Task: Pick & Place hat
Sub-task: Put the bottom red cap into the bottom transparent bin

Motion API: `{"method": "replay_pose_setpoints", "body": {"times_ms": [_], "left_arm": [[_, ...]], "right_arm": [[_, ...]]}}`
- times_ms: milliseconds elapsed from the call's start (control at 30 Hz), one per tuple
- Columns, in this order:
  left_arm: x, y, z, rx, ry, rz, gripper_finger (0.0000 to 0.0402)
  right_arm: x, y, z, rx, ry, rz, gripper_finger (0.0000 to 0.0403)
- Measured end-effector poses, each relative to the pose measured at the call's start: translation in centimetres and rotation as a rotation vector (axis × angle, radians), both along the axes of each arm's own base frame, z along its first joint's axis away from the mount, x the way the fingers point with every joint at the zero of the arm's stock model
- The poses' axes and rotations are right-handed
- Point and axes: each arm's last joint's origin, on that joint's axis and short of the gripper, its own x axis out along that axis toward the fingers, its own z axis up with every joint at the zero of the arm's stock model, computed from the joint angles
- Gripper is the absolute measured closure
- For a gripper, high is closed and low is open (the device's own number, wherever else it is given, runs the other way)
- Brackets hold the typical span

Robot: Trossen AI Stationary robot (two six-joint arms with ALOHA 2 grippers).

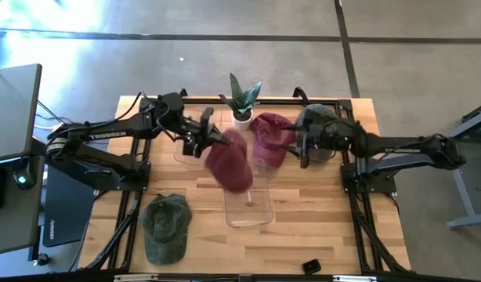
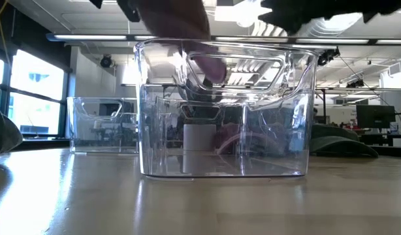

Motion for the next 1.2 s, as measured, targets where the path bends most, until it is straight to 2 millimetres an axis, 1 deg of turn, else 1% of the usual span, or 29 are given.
{"method": "replay_pose_setpoints", "body": {"times_ms": [100,167,267,333,467,567,667,767,900,1000,1067,1200], "left_arm": [[0.5,-0.1,-0.2,-0.055,-0.002,-0.118,0.0401],[0.9,-0.1,-0.2,-0.067,-0.013,-0.174,0.0401],[1.3,-0.2,-0.5,-0.086,-0.014,-0.257,0.0401],[1.8,-0.2,-0.7,-0.085,-0.025,-0.301,0.0401],[2.7,-0.4,-1.5,-0.127,0.008,-0.328,0.0401],[2.9,-1.0,-1.5,-0.131,0.012,-0.349,0.0401],[3.0,-1.6,-1.6,-0.132,0.017,-0.363,0.0401],[3.0,-1.8,-1.7,-0.137,0.029,-0.368,0.0401],[3.0,-1.7,-1.8,-0.144,0.046,-0.343,0.0402],[3.1,-1.5,-1.9,-0.146,0.053,-0.287,0.0402],[3.1,-1.5,-1.9,-0.145,0.051,-0.273,0.0401],[3.1,-1.5,-2.0,-0.147,0.058,-0.271,0.0401]], "right_arm": [[1.3,-0.5,2.4,-0.046,0.038,0.091,0.012],[2.6,-0.9,3.7,-0.067,0.06,0.169,0.0115],[5.2,-1.9,4.8,-0.087,0.107,0.258,0.0108],[7.1,-2.8,4.9,-0.091,0.146,0.289,0.0106],[10.4,-4.7,4.0,-0.062,0.214,0.427,0.0104],[12.0,-5.8,3.0,-0.013,0.225,0.518,0.0104],[13.4,-6.3,1.8,0.012,0.207,0.577,0.0104],[14.1,-6.2,1.2,0.018,0.177,0.674,0.0104],[14.1,-6.0,1.5,0.02,0.132,0.766,0.0106],[14.3,-5.4,1.7,0.033,0.12,0.811,0.0115],[14.6,-4.9,1.7,0.019,0.126,0.75,0.0124],[15.1,-5.1,1.5,-0.013,0.157,0.503,0.0135]]}}
